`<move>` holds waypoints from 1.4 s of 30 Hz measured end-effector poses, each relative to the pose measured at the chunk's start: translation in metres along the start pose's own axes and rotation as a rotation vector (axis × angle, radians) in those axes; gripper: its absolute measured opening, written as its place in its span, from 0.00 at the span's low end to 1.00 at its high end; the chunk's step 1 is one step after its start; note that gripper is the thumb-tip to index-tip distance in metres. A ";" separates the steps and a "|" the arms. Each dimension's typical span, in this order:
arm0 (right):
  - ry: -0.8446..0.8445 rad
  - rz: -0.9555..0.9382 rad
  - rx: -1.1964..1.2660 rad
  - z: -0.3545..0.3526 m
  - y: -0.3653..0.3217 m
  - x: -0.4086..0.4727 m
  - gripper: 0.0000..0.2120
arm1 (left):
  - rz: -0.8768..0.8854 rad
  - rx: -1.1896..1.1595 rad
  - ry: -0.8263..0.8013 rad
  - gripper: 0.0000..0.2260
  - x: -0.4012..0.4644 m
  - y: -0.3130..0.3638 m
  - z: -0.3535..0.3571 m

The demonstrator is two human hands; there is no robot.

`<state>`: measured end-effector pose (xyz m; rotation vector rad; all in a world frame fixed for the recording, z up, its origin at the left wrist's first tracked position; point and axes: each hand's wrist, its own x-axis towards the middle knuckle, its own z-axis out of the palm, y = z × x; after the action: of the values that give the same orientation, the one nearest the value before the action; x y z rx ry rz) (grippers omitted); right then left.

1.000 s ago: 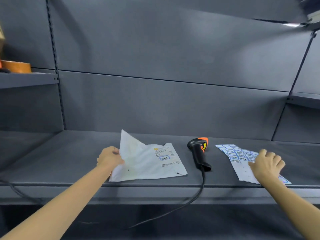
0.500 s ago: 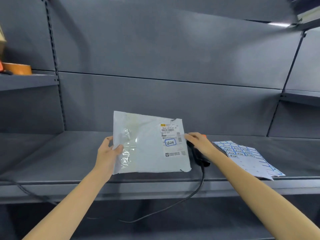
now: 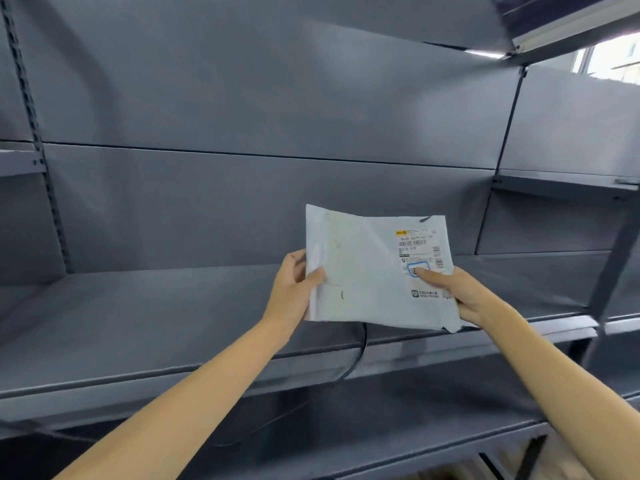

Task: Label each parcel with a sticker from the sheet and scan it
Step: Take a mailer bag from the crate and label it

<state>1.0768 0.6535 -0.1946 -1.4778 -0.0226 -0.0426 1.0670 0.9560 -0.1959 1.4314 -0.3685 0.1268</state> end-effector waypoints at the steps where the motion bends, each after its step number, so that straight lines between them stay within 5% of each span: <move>1: 0.034 0.007 0.009 -0.025 0.002 -0.011 0.18 | 0.023 0.026 -0.063 0.15 -0.004 -0.005 0.016; 9: 0.354 0.155 0.008 -0.205 0.058 -0.139 0.17 | 0.112 0.415 -0.508 0.21 -0.049 -0.083 0.128; 17: 0.585 0.467 0.122 -0.278 0.199 -0.270 0.18 | 0.055 0.795 -0.798 0.23 -0.109 -0.211 0.198; 23: 0.719 0.692 0.136 -0.297 0.304 -0.331 0.23 | -0.027 0.994 -0.850 0.24 -0.148 -0.294 0.224; 33: 0.981 0.734 0.496 -0.248 0.438 -0.362 0.13 | -0.202 1.114 -0.854 0.23 -0.200 -0.364 0.237; 42: 1.030 0.780 0.527 -0.207 0.482 -0.322 0.06 | -0.204 1.192 -0.864 0.24 -0.206 -0.384 0.248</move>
<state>0.7735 0.4964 -0.7066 -0.7260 1.2707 -0.1454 0.9476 0.6853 -0.6008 2.6702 -0.9349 -0.5560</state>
